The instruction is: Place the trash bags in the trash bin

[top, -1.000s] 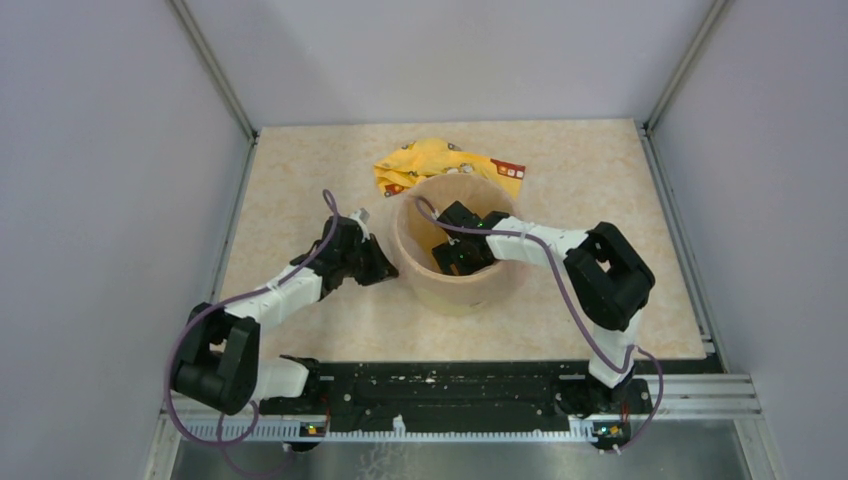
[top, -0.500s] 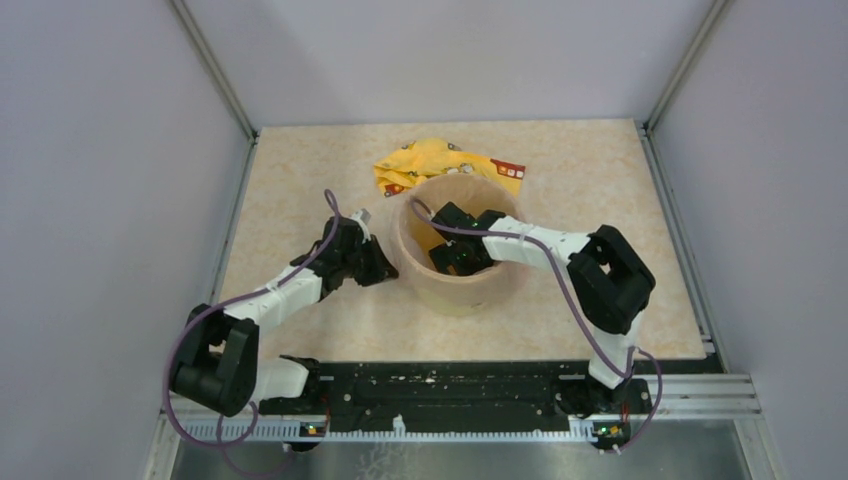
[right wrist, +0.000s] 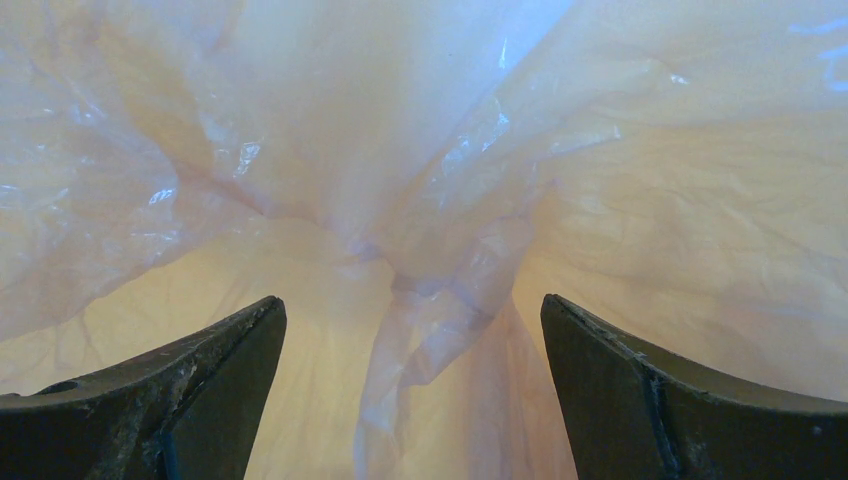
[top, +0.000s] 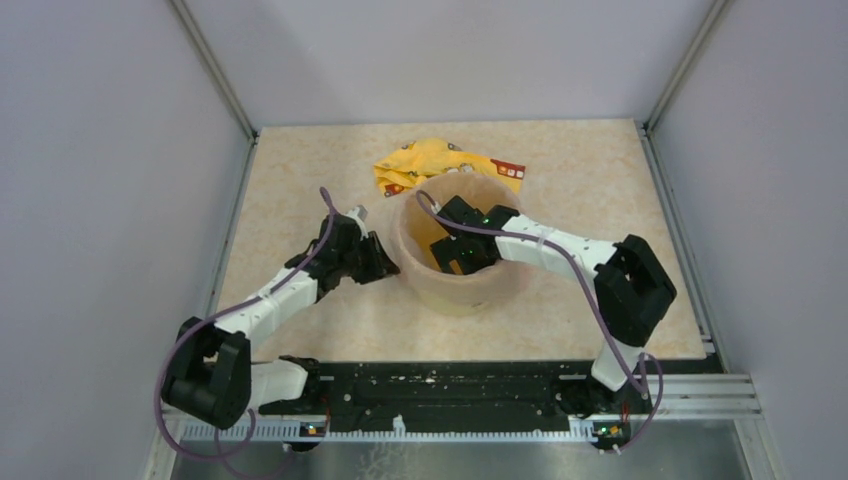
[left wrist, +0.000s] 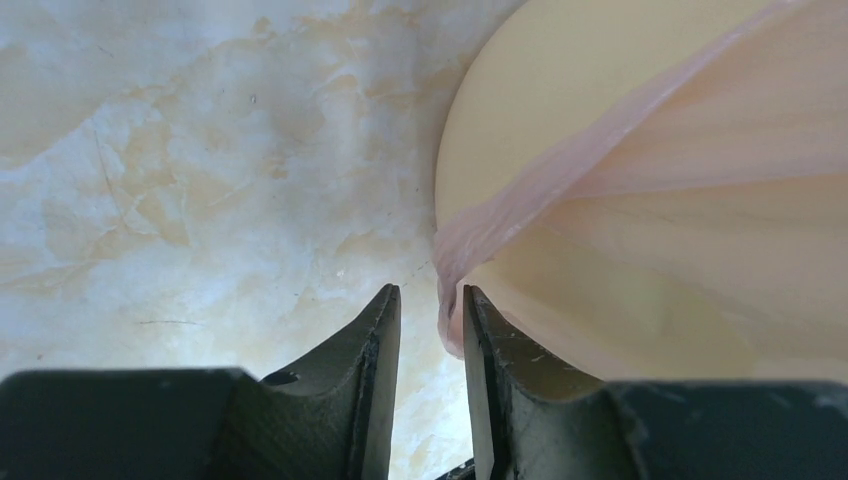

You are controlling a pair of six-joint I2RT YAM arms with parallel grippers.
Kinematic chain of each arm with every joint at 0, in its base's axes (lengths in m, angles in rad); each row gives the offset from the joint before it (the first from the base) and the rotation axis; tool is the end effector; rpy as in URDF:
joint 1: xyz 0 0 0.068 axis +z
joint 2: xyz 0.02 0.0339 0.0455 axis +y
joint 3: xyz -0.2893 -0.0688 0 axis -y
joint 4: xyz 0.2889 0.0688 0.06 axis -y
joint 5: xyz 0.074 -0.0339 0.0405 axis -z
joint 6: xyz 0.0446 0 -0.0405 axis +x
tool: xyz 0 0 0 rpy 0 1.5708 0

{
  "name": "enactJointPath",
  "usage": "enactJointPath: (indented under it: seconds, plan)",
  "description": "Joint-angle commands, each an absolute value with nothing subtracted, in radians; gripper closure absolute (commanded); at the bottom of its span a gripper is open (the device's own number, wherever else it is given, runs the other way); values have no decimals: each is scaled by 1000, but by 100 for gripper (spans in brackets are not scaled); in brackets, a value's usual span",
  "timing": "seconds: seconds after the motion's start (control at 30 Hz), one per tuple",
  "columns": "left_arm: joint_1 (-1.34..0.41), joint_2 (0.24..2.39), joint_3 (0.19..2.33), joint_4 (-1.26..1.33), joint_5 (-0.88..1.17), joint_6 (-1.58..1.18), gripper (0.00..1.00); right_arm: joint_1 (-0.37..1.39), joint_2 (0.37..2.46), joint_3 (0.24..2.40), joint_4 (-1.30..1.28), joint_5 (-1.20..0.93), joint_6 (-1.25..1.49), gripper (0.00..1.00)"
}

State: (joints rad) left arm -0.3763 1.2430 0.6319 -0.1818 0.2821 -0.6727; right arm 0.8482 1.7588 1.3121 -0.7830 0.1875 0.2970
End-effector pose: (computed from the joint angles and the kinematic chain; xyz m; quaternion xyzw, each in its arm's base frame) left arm 0.2557 -0.1144 0.1875 -0.0825 0.9139 -0.3006 0.2598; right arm 0.2707 0.2945 0.2160 -0.2517 0.9485 0.0140 0.1920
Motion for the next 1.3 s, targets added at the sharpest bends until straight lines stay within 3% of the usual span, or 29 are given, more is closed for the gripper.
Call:
enactJointPath:
  seconds: [0.0, 0.43, 0.9, 1.27]
  plan:
    - [-381, 1181, 699, -208, 248, -647, 64, 841, 1663, 1344, -797, 194, 317, 1]
    - [-382, 1159, 758, -263, 218, -620, 62, 841, 1611, 1352, -794, 146, 334, 2]
    - [-388, 1169, 782, -250, 260, -609, 62, 833, 1796, 1458, -828, 107, 318, 3]
    - [-392, 1161, 780, -248, 259, -604, 62, 843, 1725, 1506, -886, 120, 322, 6]
